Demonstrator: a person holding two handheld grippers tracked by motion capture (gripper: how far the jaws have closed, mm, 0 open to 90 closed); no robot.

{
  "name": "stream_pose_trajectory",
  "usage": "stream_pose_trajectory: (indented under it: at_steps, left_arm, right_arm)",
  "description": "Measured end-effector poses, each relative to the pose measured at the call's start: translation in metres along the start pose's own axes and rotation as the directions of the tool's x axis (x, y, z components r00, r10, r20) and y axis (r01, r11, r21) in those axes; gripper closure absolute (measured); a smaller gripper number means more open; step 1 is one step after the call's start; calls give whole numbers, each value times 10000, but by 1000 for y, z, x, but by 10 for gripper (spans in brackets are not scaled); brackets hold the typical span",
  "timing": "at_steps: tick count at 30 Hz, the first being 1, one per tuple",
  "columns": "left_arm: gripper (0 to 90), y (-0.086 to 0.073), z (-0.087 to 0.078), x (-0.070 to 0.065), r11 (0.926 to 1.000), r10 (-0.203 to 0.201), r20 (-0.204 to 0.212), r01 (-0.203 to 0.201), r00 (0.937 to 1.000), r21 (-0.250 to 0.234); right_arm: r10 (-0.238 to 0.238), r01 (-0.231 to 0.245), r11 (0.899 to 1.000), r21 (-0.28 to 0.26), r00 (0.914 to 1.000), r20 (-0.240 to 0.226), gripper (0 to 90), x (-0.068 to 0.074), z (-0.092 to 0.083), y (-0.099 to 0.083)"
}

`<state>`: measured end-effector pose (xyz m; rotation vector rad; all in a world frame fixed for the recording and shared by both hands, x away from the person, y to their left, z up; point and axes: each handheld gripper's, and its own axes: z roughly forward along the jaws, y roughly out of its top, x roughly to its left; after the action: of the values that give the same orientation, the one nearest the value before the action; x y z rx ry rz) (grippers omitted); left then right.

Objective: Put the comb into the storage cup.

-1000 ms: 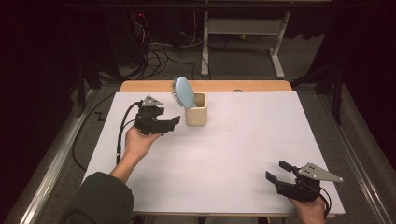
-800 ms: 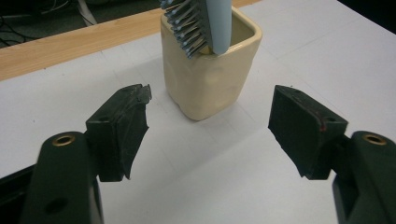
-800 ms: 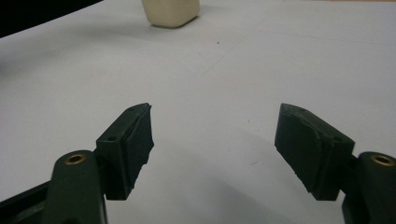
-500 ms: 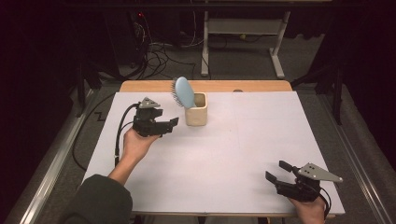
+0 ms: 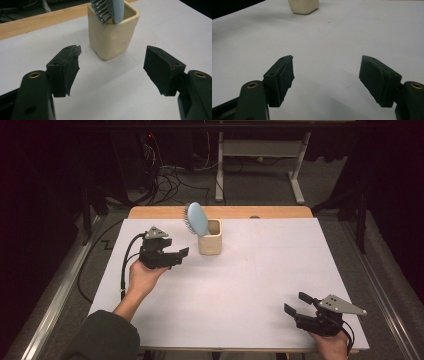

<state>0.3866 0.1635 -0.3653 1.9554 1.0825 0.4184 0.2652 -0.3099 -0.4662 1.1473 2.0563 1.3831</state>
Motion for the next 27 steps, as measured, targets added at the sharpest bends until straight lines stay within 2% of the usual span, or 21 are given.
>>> stream_pose_trajectory:
  at_steps: [8, 27]
  left_arm:
    - [289, -2, -4, -2, 10000, 83, 26, -83, 10000, -54]
    - [289, -12, -14, -1, 9998, -41, 127, 43, 9999, -194]
  right_arm:
    - [27, -27, 10000, -11, 10000, -3, 282, 0, 0, 0]
    - [59, -59, 10000, -13, 10000, 8, 282, 0, 0, 0]
